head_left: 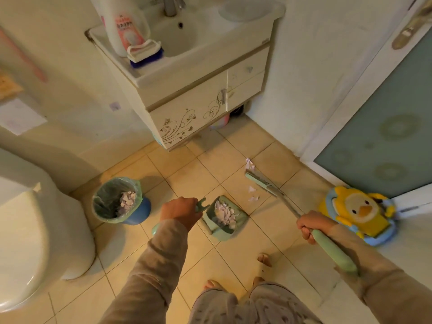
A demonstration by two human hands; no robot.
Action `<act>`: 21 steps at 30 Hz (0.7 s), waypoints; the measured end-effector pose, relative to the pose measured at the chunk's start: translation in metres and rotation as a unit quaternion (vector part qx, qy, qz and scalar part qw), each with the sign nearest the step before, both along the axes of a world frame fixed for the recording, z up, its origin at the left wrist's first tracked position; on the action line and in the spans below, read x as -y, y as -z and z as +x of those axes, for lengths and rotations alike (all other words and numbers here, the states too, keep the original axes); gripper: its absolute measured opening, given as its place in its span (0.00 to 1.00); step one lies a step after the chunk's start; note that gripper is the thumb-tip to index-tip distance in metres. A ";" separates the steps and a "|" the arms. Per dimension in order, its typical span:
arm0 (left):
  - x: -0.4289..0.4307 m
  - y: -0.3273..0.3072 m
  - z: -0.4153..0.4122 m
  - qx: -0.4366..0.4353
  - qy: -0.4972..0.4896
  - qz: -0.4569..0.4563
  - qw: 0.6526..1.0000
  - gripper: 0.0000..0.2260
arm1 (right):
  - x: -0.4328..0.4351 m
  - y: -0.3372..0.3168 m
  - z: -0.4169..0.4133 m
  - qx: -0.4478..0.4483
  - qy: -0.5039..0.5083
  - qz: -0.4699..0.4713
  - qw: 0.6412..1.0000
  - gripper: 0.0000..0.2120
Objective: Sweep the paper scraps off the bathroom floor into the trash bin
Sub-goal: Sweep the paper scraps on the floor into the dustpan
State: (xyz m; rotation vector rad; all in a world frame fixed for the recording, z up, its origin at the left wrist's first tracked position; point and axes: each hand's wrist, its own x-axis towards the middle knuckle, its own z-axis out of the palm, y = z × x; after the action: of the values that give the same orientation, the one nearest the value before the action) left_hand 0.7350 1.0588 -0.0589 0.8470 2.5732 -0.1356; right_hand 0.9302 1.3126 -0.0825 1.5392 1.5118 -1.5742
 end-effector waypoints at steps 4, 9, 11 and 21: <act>-0.029 0.003 -0.001 0.008 -0.018 -0.009 1.000 0.13 | -0.039 -0.001 0.001 0.008 -0.023 0.013 1.000 0.18; -0.049 0.000 -0.017 -0.002 -0.038 -0.021 0.999 0.13 | -0.081 0.003 -0.008 0.012 -0.079 0.027 0.996 0.20; -0.050 -0.001 -0.020 0.000 -0.040 -0.027 0.999 0.13 | -0.089 0.008 -0.009 0.008 -0.073 0.008 0.997 0.18; -0.048 -0.001 -0.024 0.000 -0.034 -0.021 0.999 0.13 | -0.081 0.016 -0.009 0.025 -0.033 -0.180 0.983 0.13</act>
State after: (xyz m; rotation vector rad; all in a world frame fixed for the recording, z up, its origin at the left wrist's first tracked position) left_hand 0.7112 1.1070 -0.0584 0.7440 2.5856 -0.1690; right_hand 0.9210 1.3939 -0.0984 1.3000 1.1595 -1.6503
